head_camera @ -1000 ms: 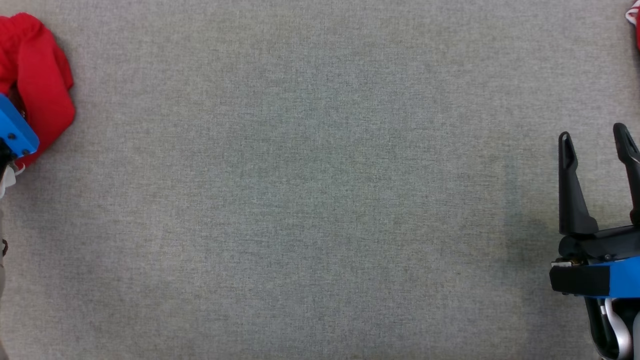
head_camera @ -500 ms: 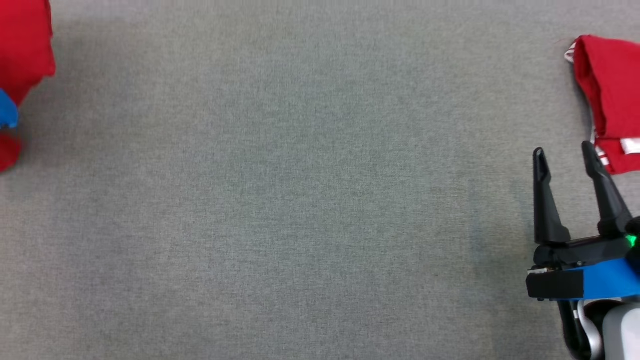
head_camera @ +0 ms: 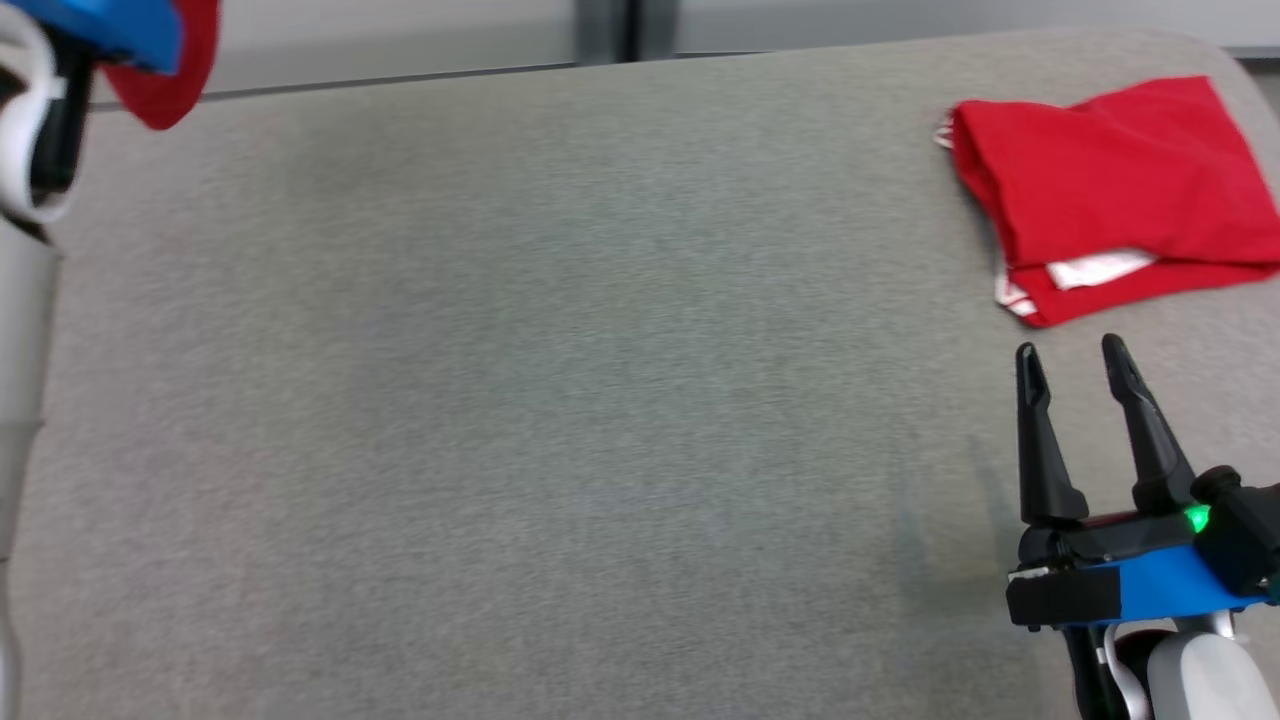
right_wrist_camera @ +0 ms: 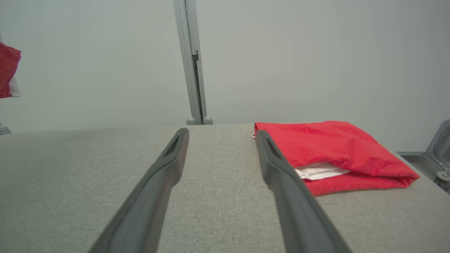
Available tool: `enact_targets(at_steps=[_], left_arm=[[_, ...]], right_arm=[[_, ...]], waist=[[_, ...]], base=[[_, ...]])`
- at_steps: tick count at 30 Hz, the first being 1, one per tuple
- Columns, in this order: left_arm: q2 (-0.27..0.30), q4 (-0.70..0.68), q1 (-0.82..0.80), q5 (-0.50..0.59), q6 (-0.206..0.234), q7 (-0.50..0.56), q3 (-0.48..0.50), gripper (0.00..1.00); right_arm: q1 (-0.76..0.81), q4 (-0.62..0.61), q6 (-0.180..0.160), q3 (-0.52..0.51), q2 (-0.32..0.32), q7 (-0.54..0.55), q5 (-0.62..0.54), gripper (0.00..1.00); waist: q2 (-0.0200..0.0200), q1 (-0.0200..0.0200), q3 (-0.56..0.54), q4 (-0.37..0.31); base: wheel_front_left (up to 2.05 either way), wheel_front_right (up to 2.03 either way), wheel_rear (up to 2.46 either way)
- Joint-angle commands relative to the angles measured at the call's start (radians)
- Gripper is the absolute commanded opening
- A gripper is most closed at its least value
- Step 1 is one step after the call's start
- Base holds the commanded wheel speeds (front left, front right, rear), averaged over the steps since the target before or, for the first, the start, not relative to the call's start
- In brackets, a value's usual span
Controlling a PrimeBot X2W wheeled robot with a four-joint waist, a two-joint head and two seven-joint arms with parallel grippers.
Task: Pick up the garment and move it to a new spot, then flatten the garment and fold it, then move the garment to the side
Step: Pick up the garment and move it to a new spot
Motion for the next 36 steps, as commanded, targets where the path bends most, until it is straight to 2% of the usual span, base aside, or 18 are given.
enact_targets(at_steps=[1, 6, 13, 20, 28, 29, 30, 36], left_arm=[[-0.016, -0.035, -0.015, 0.007, 0.001, 0.010, -0.013, 0.00], [-0.080, -0.122, 0.013, 0.006, 0.002, 0.039, -0.074, 0.00], [-0.153, -0.106, 0.131, 0.000, 0.003, 0.014, -0.157, 0.00], [-0.200, -0.037, 0.318, -0.027, 0.018, -0.035, -0.211, 0.00], [-0.257, 0.060, 0.503, -0.043, 0.014, -0.085, -0.287, 0.00], [-0.263, 0.070, 0.513, -0.039, 0.015, -0.094, -0.294, 0.58], [-0.270, 0.080, 0.520, -0.037, 0.017, -0.100, -0.299, 1.00], [-0.286, 0.090, 0.528, -0.019, 0.038, -0.146, -0.297, 1.00]], right_arm=[[0.000, 0.012, 0.001, 0.004, 0.003, -0.011, 0.008, 1.00], [-0.002, 0.060, 0.001, 0.022, 0.004, -0.036, 0.045, 1.00], [-0.001, 0.111, 0.001, 0.047, 0.004, -0.061, 0.076, 1.00], [0.003, 0.142, 0.001, 0.052, 0.004, -0.068, 0.083, 1.00], [0.010, 0.173, 0.001, 0.049, 0.004, -0.069, 0.073, 1.00], [0.009, 0.175, 0.001, 0.049, 0.004, -0.069, 0.073, 1.00], [0.007, 0.179, 0.001, 0.050, 0.004, -0.069, 0.071, 1.00], [0.016, 0.190, 0.000, 0.047, 0.003, -0.069, 0.068, 1.00]], waist=[[0.0001, 0.0001, -0.024, -0.045], [0.0001, 0.0001, -0.027, -0.114], [0.0001, 0.0001, -0.034, -0.169], [0.0001, 0.0001, -0.049, -0.172], [0.0001, 0.0001, -0.067, -0.135], [0.0001, 0.0001, -0.069, -0.130], [0.0001, 0.0001, -0.071, -0.125], [0.0001, 0.0001, -0.090, -0.096]], base=[[0.00, 0.00, 0.00], [0.00, 0.00, 0.00], [0.00, 0.00, 0.00], [0.00, 0.00, 0.00], [0.00, 0.00, 0.00], [0.00, 0.00, 0.00], [0.00, 0.00, 0.00], [0.00, 0.00, 0.00]])
